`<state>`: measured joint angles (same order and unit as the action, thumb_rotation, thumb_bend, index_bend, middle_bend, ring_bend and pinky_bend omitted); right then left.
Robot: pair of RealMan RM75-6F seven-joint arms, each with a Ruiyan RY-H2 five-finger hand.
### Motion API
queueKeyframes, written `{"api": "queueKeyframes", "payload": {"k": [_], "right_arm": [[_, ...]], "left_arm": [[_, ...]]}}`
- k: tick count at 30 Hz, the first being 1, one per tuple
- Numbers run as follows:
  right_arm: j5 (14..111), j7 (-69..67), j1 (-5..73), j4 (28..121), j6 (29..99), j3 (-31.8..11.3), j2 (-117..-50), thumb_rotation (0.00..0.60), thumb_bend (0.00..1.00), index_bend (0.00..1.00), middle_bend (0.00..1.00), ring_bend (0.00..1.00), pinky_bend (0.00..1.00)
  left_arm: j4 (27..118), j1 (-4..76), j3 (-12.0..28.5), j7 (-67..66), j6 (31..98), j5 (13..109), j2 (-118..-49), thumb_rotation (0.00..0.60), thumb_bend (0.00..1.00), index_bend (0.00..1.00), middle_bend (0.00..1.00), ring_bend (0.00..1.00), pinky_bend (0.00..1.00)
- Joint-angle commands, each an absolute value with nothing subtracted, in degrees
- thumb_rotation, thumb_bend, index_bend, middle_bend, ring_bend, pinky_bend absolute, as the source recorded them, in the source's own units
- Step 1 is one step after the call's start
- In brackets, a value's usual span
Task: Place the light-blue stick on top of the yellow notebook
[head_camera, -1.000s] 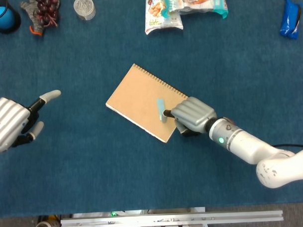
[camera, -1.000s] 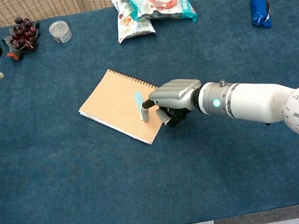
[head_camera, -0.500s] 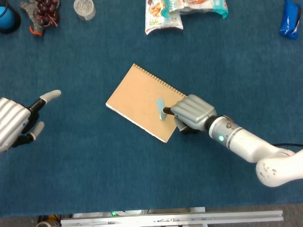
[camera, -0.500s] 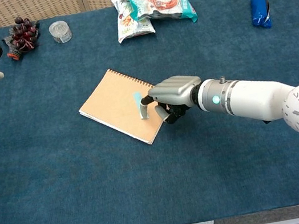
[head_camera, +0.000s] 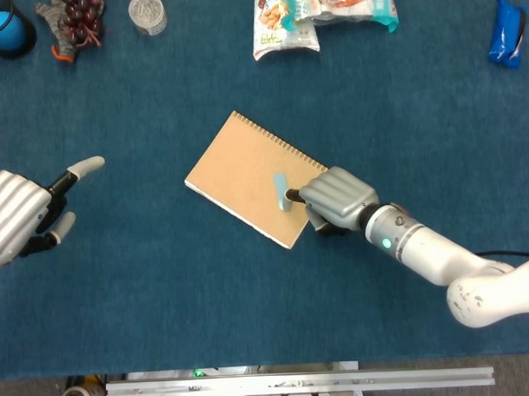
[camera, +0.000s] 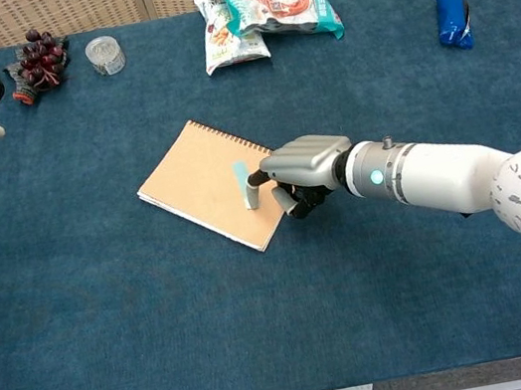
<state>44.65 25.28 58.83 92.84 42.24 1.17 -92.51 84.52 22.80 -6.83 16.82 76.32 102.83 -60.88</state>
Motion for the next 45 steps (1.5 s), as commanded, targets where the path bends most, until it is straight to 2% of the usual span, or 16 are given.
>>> {"api": "queueKeyframes", "payload": {"k": [1,16,24,30,34,35,36,38,40,43,45], "right_arm": [[44.6,25.5,58.8,93.1,42.3,1.4,-92.4,0.600,1.00,0.31,1.00,1.00,1.00],[46.0,24.1,57.7,95.5,43.4,0.9,-90.2,0.600,1.00,0.31,1.00,1.00,1.00],[52.4,20.2,54.0,102.9,47.8,-0.3,-82.1,0.593,1.00,0.31,1.00,1.00,1.00],[56.6,18.9,50.2,106.4,52.4,0.6,-75.1,0.587,1.00,0.31,1.00,1.00,1.00],[59.5,17.4,46.4,107.3,56.9,1.3,-71.1,0.580,0.99,0.31,1.00,1.00,1.00],[60.4,17.0,45.1,107.3,58.5,1.6,-69.9,0.580,0.95,0.31,1.00,1.00,1.00],[61.1,16.7,44.0,107.3,59.8,1.8,-69.1,0.579,0.87,0.31,1.00,1.00,1.00],[62.3,16.0,41.3,106.8,63.5,2.1,-67.6,0.580,0.64,0.31,1.00,1.00,1.00],[63.1,15.9,39.0,106.3,66.3,2.6,-66.4,0.580,0.49,0.31,1.00,1.00,1.00],[64.2,16.0,34.9,105.6,71.4,3.3,-64.7,0.580,0.34,0.32,0.94,0.98,1.00],[65.3,16.6,31.9,104.8,75.4,3.9,-63.8,0.577,0.28,0.35,0.85,0.90,1.00]], "left_arm": [[84.5,22.8,-6.8,16.8,76.3,102.8,-60.9,0.600,0.46,0.11,0.83,0.91,0.87],[84.7,22.9,-6.8,16.7,76.3,102.8,-61.0,0.600,0.46,0.11,0.83,0.91,0.87],[84.2,22.4,-6.8,17.6,77.0,102.2,-60.7,0.600,0.46,0.11,0.82,0.90,0.87],[83.1,21.5,-6.4,18.6,78.1,101.2,-61.0,0.600,0.46,0.11,0.78,0.83,0.86],[82.1,20.4,-6.0,18.7,79.1,99.8,-61.2,0.600,0.46,0.11,0.71,0.73,0.83],[81.9,20.0,-5.8,18.6,79.5,99.1,-61.3,0.600,0.46,0.11,0.69,0.70,0.83],[81.8,19.6,-5.6,18.6,79.8,98.6,-61.4,0.600,0.46,0.11,0.68,0.67,0.82],[81.3,18.8,-5.1,18.4,80.4,97.4,-61.8,0.600,0.46,0.11,0.64,0.62,0.77],[80.9,18.1,-4.8,18.4,80.8,96.3,-62.2,0.600,0.46,0.12,0.59,0.57,0.71],[80.2,16.9,-4.2,18.1,81.3,94.4,-62.8,0.600,0.43,0.13,0.50,0.47,0.59],[79.7,16.0,-3.8,17.4,81.8,93.1,-63.4,0.600,0.37,0.13,0.45,0.41,0.52]]}}
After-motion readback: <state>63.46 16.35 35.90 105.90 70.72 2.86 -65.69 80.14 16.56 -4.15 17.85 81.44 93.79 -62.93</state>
